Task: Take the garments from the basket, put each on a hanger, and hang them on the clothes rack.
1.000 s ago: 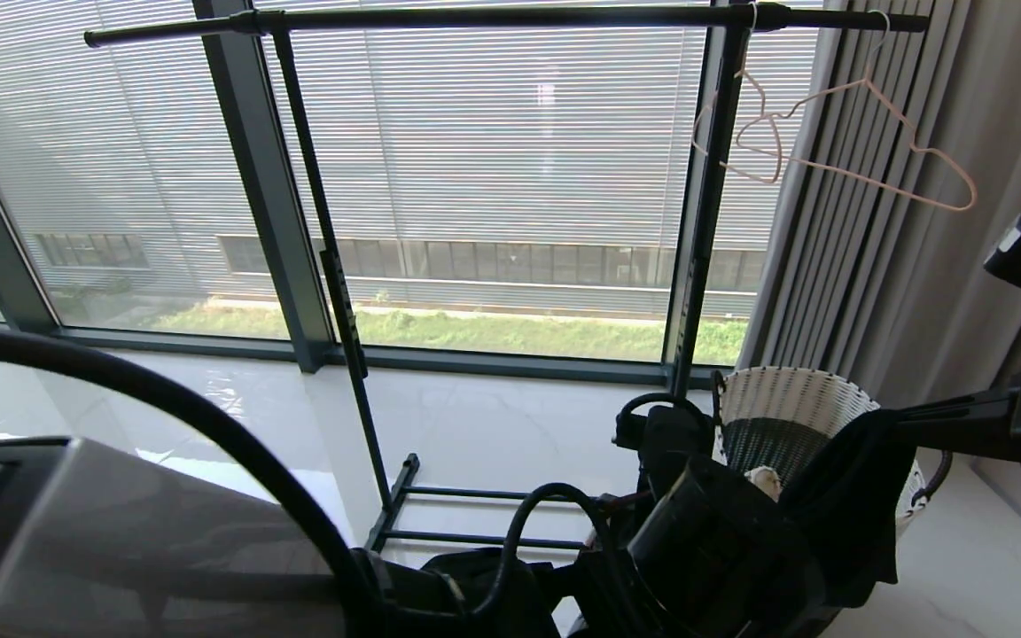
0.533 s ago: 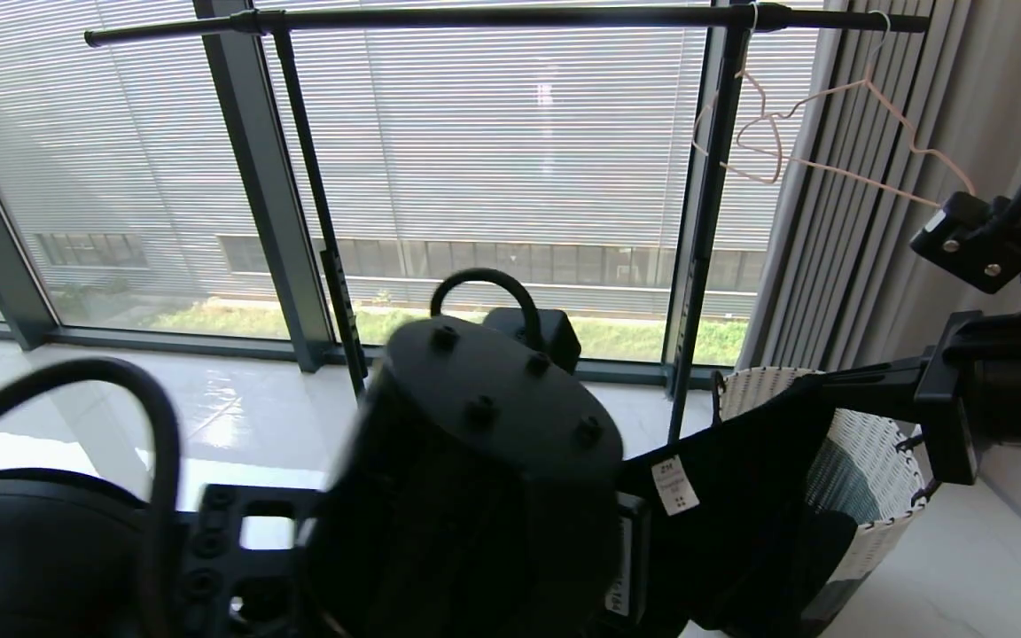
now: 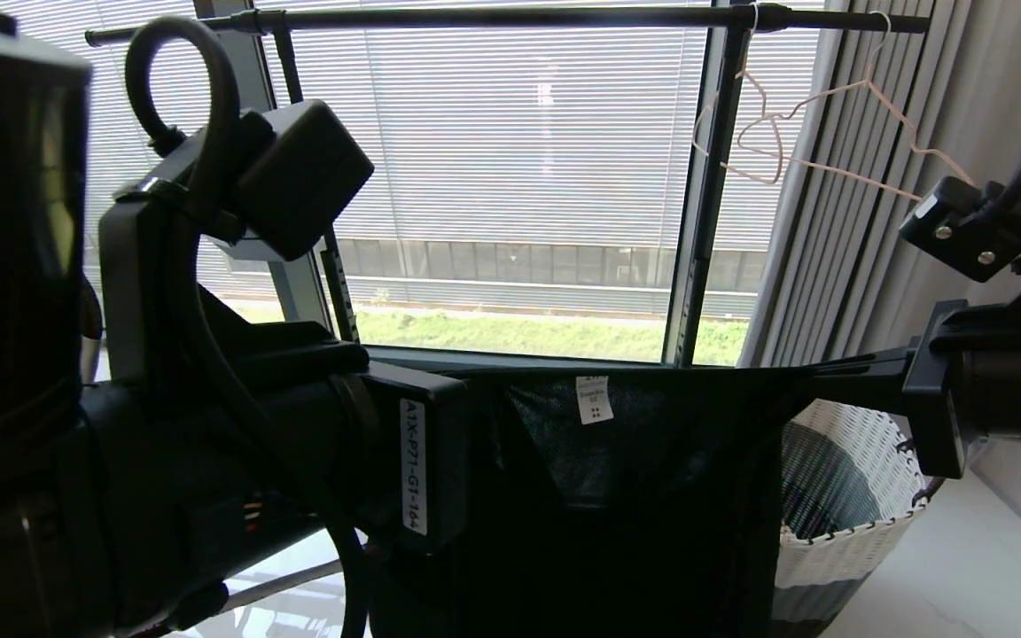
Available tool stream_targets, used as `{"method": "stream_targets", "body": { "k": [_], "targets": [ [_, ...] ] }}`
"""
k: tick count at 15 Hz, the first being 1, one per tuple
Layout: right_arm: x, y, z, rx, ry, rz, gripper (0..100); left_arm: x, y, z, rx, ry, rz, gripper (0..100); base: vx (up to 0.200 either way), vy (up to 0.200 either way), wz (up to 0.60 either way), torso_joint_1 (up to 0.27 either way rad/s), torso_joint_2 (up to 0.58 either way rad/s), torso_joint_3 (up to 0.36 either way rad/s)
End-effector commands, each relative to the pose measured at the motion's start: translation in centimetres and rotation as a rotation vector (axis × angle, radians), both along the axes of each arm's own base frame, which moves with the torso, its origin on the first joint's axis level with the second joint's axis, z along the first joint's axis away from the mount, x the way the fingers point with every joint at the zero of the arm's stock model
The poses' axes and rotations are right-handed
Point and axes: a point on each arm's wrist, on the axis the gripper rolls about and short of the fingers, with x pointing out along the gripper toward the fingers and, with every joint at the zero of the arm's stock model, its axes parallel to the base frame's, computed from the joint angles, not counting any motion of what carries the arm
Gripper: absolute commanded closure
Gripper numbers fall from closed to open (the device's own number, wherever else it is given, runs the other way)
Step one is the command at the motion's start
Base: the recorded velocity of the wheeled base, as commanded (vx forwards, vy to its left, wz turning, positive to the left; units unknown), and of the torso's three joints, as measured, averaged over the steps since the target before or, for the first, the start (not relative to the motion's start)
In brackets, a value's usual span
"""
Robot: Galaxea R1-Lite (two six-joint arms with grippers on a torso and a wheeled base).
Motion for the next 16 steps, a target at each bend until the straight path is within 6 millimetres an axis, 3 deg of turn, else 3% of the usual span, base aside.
{"method": "stream_targets", "body": {
  "k": [1, 5, 8, 12, 14, 16],
  "targets": [
    [-0.4, -0.3, 0.4, 0.006, -0.012, -0.001, 100, 0.3, 0.4, 0.4, 0.02, -0.033, 0.009, 100, 0.0, 0.0, 0.0, 0.0, 0.0, 0.0],
    [-0.5, -0.5, 2.5, 0.035, -0.032, -0.018, 100, 2.0, 1.8, 0.3, 0.264, -0.145, -0.022, 100, 0.0, 0.0, 0.0, 0.0, 0.0, 0.0],
    [-0.1, -0.7, 5.2, 0.057, -0.063, -0.04, 100, 2.2, 1.7, 3.0, 0.193, -0.19, -0.161, 100, 0.0, 0.0, 0.0, 0.0, 0.0, 0.0],
    [-0.3, -0.9, 6.0, 0.056, -0.064, -0.041, 100, 2.1, 1.6, 3.2, 0.178, -0.174, -0.224, 100, 0.0, 0.0, 0.0, 0.0, 0.0, 0.0],
    [-1.5, -1.7, 6.0, 0.045, -0.048, -0.041, 100, 2.8, 1.1, 2.6, 0.228, -0.185, -0.228, 100, 0.0, 0.0, 0.0, 0.0, 0.0, 0.0],
    [-4.8, -3.6, 5.9, 0.025, 0.004, -0.003, 100, 4.8, 0.0, 3.0, 0.232, -0.268, -0.218, 100, 0.0, 0.0, 0.0, 0.0, 0.0, 0.0]
  ]
}}
